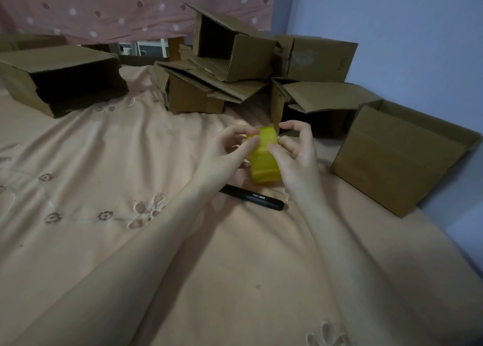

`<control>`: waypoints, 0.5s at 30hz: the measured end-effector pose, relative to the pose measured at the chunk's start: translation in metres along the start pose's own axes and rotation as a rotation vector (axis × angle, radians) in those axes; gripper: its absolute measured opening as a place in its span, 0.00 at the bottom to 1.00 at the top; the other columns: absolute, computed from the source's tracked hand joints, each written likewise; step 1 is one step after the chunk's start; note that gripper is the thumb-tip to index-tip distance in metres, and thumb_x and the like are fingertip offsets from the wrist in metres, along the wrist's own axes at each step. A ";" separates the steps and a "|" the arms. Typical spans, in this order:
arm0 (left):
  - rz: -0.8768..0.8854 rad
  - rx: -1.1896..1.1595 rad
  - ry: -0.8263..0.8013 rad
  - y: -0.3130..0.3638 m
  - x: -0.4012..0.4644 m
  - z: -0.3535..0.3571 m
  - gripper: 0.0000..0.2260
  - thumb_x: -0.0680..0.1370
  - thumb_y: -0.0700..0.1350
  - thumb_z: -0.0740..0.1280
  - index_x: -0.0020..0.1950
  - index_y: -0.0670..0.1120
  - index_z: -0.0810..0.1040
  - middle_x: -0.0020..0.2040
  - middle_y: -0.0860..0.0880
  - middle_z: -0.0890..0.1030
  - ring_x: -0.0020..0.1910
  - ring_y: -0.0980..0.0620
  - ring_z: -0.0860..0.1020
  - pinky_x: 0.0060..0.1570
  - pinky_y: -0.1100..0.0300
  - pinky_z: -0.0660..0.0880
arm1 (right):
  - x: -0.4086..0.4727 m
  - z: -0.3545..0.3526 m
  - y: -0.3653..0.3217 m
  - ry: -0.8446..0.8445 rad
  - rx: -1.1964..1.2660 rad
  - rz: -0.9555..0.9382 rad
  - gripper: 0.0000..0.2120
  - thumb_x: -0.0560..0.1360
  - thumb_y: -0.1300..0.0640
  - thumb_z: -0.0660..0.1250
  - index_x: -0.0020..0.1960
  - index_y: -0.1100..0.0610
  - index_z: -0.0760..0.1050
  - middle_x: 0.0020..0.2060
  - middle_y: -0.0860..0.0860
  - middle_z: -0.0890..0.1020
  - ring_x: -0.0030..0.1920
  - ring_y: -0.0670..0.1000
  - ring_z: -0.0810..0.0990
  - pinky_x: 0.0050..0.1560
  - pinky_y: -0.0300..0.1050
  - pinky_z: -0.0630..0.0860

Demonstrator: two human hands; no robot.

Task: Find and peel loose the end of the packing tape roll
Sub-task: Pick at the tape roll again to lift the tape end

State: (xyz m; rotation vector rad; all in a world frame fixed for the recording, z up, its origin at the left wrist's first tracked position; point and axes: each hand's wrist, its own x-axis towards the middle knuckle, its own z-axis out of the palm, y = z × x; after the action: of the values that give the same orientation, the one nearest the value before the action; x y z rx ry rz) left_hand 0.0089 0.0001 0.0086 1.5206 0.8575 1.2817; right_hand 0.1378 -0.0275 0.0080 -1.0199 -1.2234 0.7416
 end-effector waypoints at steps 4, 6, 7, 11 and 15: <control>0.048 0.048 0.033 -0.002 0.001 0.003 0.05 0.79 0.42 0.66 0.47 0.52 0.79 0.44 0.41 0.78 0.40 0.53 0.77 0.40 0.57 0.79 | 0.001 -0.001 0.002 0.018 -0.017 -0.003 0.14 0.73 0.66 0.65 0.53 0.51 0.66 0.35 0.50 0.81 0.36 0.54 0.77 0.38 0.47 0.75; 0.069 0.076 0.054 -0.003 0.001 0.005 0.05 0.78 0.42 0.67 0.47 0.52 0.79 0.42 0.40 0.79 0.40 0.51 0.77 0.43 0.50 0.81 | 0.000 -0.001 0.002 0.017 -0.033 -0.011 0.15 0.73 0.64 0.67 0.54 0.52 0.66 0.35 0.50 0.82 0.36 0.54 0.78 0.38 0.49 0.76; 0.079 0.083 0.061 -0.003 0.001 0.006 0.04 0.77 0.43 0.68 0.47 0.52 0.79 0.41 0.39 0.79 0.40 0.50 0.78 0.44 0.46 0.80 | 0.000 -0.002 0.002 0.013 -0.048 -0.020 0.15 0.73 0.64 0.67 0.54 0.52 0.66 0.36 0.50 0.82 0.37 0.55 0.79 0.39 0.50 0.77; 0.092 0.099 0.057 -0.003 -0.001 0.007 0.03 0.77 0.45 0.68 0.48 0.53 0.80 0.41 0.40 0.81 0.41 0.51 0.79 0.47 0.42 0.81 | -0.002 -0.003 0.001 0.029 -0.090 -0.045 0.15 0.73 0.62 0.68 0.54 0.51 0.66 0.36 0.50 0.82 0.35 0.56 0.79 0.37 0.50 0.78; 0.065 0.050 -0.005 0.000 -0.002 0.006 0.06 0.76 0.42 0.70 0.53 0.49 0.80 0.38 0.50 0.78 0.41 0.55 0.78 0.47 0.48 0.80 | -0.003 -0.003 0.003 0.060 -0.179 -0.086 0.14 0.71 0.55 0.66 0.53 0.51 0.65 0.37 0.54 0.83 0.38 0.62 0.81 0.40 0.60 0.80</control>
State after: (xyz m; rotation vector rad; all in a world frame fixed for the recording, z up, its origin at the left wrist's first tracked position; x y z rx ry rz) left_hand 0.0148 -0.0029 0.0079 1.6019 0.8480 1.3116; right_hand 0.1407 -0.0294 0.0044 -1.1200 -1.2901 0.5387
